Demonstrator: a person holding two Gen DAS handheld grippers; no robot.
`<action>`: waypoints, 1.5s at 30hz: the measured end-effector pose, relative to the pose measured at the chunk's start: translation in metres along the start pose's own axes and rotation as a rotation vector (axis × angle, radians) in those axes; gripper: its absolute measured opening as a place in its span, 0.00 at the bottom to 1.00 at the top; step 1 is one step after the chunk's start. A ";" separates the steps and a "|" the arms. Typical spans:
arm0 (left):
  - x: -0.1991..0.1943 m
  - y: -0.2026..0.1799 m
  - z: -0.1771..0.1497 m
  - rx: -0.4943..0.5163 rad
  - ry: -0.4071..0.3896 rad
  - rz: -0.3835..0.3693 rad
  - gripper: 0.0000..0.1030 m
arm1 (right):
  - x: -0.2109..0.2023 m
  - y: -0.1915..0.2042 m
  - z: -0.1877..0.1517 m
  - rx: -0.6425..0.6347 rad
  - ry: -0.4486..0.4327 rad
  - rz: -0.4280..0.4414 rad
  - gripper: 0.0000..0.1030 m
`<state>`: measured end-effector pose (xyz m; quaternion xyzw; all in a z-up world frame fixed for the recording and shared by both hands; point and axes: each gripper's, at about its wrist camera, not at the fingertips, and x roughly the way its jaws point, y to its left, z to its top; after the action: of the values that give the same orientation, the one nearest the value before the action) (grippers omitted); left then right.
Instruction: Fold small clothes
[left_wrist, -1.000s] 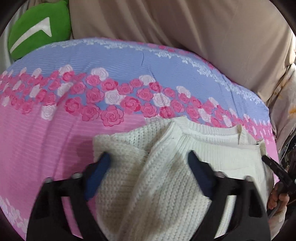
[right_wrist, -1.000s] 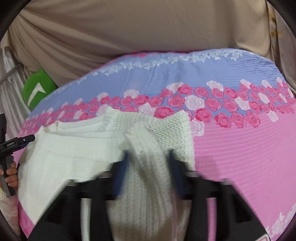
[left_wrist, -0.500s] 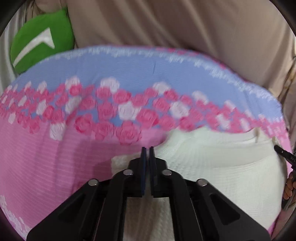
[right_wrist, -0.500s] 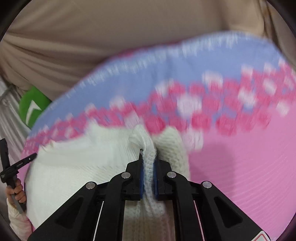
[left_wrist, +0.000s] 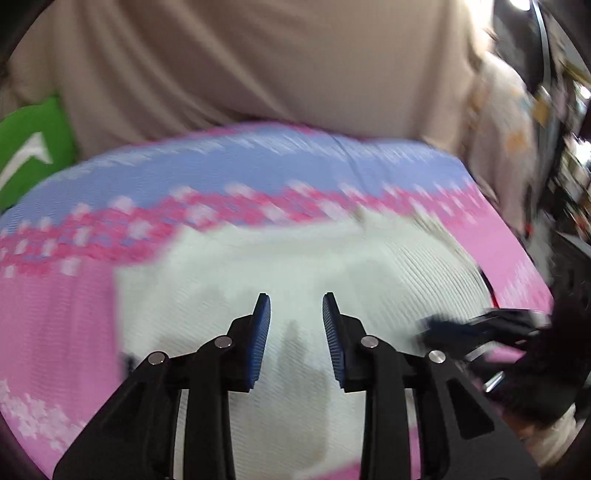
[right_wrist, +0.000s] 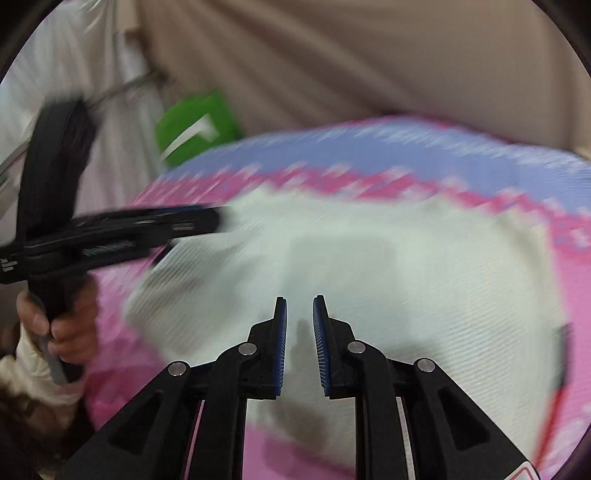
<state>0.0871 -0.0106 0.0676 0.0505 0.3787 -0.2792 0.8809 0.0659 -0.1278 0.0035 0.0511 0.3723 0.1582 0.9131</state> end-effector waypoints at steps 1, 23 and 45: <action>0.007 -0.012 -0.010 0.022 0.036 -0.017 0.28 | 0.010 0.011 -0.011 -0.026 0.033 0.010 0.15; -0.056 0.085 -0.038 -0.241 -0.066 0.163 0.50 | -0.098 -0.125 -0.027 0.243 -0.155 -0.345 0.31; 0.083 0.120 0.033 -0.224 0.080 0.290 0.11 | -0.043 -0.193 0.073 0.291 -0.280 -0.302 0.07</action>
<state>0.2184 0.0425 0.0184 0.0171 0.4310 -0.1033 0.8963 0.1362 -0.3229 0.0435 0.1471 0.2644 -0.0437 0.9521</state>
